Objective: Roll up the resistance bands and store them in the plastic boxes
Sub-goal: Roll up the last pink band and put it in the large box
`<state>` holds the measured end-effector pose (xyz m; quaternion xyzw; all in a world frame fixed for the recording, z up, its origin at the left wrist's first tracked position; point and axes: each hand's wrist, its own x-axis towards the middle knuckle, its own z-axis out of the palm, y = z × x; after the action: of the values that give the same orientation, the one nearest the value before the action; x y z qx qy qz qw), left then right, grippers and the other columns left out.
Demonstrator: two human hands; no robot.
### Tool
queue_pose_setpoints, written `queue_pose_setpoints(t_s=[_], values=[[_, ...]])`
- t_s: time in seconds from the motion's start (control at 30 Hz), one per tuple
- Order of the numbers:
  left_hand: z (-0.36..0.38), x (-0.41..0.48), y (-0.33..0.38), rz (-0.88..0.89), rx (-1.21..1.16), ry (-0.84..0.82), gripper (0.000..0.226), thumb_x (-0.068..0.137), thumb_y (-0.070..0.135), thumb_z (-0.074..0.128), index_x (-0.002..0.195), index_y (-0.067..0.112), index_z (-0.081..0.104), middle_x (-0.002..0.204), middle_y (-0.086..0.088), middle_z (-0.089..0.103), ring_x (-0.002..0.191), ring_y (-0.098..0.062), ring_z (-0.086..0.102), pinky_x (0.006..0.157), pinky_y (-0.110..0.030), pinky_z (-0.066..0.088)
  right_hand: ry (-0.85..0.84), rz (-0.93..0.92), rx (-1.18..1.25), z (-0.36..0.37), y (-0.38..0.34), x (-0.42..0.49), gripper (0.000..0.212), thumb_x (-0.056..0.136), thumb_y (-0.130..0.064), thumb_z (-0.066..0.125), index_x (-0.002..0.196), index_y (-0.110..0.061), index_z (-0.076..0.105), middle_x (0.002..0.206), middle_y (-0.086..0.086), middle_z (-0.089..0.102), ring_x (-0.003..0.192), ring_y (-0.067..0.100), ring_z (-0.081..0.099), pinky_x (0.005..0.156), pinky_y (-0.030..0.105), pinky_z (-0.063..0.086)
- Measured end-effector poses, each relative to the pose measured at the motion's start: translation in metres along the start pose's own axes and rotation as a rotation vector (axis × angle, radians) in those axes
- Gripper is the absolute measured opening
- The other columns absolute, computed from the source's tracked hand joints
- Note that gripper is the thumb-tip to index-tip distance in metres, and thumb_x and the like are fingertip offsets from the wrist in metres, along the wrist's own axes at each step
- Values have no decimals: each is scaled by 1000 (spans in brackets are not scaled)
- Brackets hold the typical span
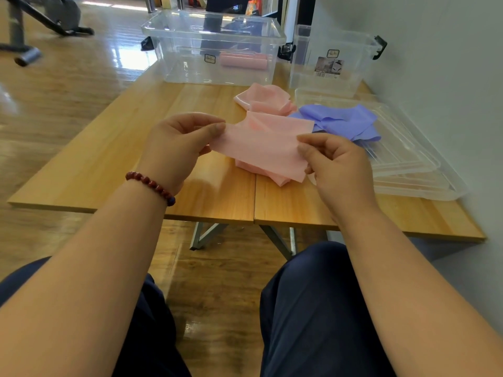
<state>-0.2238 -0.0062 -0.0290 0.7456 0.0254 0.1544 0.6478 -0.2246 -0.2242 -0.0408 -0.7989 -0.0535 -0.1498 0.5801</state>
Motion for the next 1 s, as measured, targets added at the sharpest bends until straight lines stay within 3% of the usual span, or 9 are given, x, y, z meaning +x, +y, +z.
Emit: queue_pose_setpoints(t_s=[0.13, 0.23, 0.3, 0.47, 0.57, 0.7, 0.87, 0.93, 1.0], values=[[-4, 1, 1, 31, 110, -92, 14, 88, 17, 69, 89, 31, 70, 95, 14, 69, 89, 6, 64, 76, -10, 51, 20, -6, -77, -3, 1, 3, 17, 91, -22, 69, 108, -23, 70, 89, -11, 67, 68, -7, 61, 66, 8, 49], [-2, 1, 2, 67, 238, -69, 16, 92, 20, 64, 87, 35, 67, 91, 20, 65, 78, 19, 57, 65, 1, 43, 45, -34, -145, -4, 1, 4, 10, 91, -26, 68, 100, -24, 72, 90, -16, 66, 79, -2, 61, 71, 10, 48], [1, 1, 1, 65, 252, -48, 16, 94, 24, 62, 85, 37, 66, 90, 18, 65, 81, 12, 57, 67, -3, 43, 64, -57, -154, -4, 0, 4, 2, 92, -28, 67, 94, -28, 69, 90, -16, 64, 83, -2, 57, 69, 6, 45], [2, 1, -1, -24, 77, -74, 13, 96, 22, 59, 86, 26, 68, 96, 4, 67, 101, -13, 63, 93, -29, 53, 63, -41, -126, -1, -4, 6, 6, 96, -28, 61, 92, -25, 64, 86, -14, 62, 80, -1, 56, 64, 6, 42], [6, 0, -2, -61, -5, -77, 12, 96, 17, 58, 90, 22, 67, 94, 3, 67, 92, -9, 64, 84, -24, 56, 60, -47, -75, 1, -7, 7, 12, 97, -25, 60, 86, -30, 61, 76, -16, 63, 73, -9, 58, 67, 8, 45], [8, 1, -1, -53, -65, -34, 14, 94, 14, 62, 94, 26, 68, 96, 3, 69, 89, -7, 66, 76, -20, 55, 75, -47, -63, -1, -7, 9, 11, 98, -25, 58, 91, -33, 57, 68, -11, 66, 67, -4, 59, 64, 14, 46], [3, 0, 2, -53, -90, -97, 10, 89, 12, 65, 90, 21, 71, 99, 2, 70, 95, -9, 67, 79, -21, 55, 62, 35, 21, -4, -5, 10, 13, 95, -26, 64, 85, -34, 63, 79, -14, 67, 70, -6, 62, 68, 19, 49], [0, 1, 2, -48, -3, -135, 12, 88, 13, 67, 93, 24, 71, 100, 5, 70, 96, -7, 66, 82, -21, 55, 46, 62, 31, -6, -4, 11, 12, 93, -27, 66, 83, -32, 65, 75, -17, 64, 61, -8, 55, 65, 18, 46], [-2, 2, 1, -18, 114, -117, 14, 88, 15, 69, 94, 27, 71, 100, 10, 69, 97, -4, 65, 84, -19, 53, -9, 70, 37, -8, -5, 10, 8, 89, -27, 70, 85, -33, 66, 81, -15, 64, 67, -7, 55, 62, 13, 45]])
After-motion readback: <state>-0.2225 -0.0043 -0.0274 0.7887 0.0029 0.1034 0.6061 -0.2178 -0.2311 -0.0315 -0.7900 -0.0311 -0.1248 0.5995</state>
